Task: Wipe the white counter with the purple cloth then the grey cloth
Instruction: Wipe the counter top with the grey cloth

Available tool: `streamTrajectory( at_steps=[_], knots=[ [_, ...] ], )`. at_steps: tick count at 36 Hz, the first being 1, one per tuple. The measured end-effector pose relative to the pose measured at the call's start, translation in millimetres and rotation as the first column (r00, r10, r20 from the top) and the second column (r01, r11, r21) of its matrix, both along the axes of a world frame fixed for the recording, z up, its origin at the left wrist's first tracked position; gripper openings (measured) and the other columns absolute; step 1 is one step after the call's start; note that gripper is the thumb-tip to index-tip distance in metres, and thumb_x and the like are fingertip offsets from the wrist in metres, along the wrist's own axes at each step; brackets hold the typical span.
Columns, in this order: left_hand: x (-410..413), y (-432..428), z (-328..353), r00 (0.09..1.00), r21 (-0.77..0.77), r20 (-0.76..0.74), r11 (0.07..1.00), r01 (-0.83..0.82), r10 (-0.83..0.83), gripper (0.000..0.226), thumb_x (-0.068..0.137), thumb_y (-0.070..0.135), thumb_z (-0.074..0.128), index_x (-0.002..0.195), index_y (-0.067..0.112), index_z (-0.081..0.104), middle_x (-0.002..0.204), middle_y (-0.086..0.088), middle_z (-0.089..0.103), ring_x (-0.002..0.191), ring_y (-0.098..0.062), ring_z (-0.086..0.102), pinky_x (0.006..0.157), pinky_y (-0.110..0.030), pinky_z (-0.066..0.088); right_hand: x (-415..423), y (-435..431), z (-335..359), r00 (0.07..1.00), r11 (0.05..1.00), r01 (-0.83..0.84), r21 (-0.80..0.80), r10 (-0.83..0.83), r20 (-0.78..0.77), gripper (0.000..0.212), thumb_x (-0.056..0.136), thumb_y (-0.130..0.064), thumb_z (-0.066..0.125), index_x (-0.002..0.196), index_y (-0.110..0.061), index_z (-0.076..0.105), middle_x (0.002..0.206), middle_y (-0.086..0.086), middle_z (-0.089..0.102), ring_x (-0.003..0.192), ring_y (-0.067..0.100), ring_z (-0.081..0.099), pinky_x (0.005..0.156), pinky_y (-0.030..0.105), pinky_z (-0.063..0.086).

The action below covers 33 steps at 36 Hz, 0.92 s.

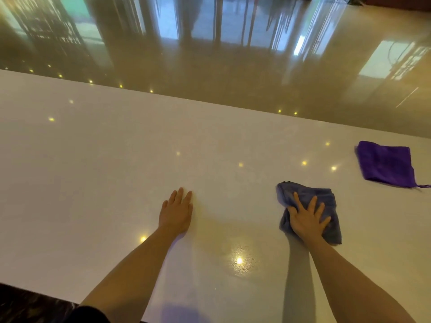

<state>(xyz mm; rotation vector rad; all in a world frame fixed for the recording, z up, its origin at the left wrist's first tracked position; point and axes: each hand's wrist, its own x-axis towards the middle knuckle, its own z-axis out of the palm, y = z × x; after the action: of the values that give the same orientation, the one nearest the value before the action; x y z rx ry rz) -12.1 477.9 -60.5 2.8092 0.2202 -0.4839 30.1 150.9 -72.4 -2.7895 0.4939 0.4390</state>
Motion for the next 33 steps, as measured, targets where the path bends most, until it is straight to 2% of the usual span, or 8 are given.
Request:
streamTrajectory(
  at_steps=[8,22,33],
  knots=[
    [-9.2,13.6,-0.6,0.999,-0.016,-0.001,0.999,0.042,-0.042,0.047,0.101,0.025,0.016,0.147,0.017,0.01,0.159,-0.005,0.004,0.147,-0.022,0.005,0.12,-0.039,0.012,-6.2,55.5,6.9,0.987,0.986,-0.163,0.02,0.163,-0.005,0.052,0.098,-0.046,0.022,0.145,-0.04,0.0,0.158,0.011,-0.011,0.144,0.035,-0.014,0.114,0.058,-0.007],
    [-43.3,50.9,-1.1,0.999,0.006,0.002,0.999,-0.036,0.036,0.047,0.1,0.026,0.018,0.147,0.017,0.011,0.159,-0.006,0.005,0.147,-0.023,0.007,0.12,-0.04,0.012,-31.9,169.7,-2.7,0.891,0.888,-0.454,0.078,0.454,0.018,0.054,0.095,-0.051,0.024,0.144,-0.043,0.003,0.158,0.008,-0.015,0.143,0.033,-0.019,0.112,0.058,-0.012],
    [-66.4,62.6,-4.8,1.0,0.022,0.004,0.999,-0.029,0.029,0.049,0.101,0.026,0.017,0.147,0.013,0.007,0.159,-0.007,0.003,0.147,-0.024,0.005,0.12,-0.038,0.011,-72.8,192.9,0.4,0.798,0.789,-0.601,0.13,0.602,0.034,0.05,0.097,-0.042,0.027,0.145,-0.04,0.013,0.159,0.003,-0.013,0.144,0.027,-0.019,0.114,0.053,-0.013]
  ],
)
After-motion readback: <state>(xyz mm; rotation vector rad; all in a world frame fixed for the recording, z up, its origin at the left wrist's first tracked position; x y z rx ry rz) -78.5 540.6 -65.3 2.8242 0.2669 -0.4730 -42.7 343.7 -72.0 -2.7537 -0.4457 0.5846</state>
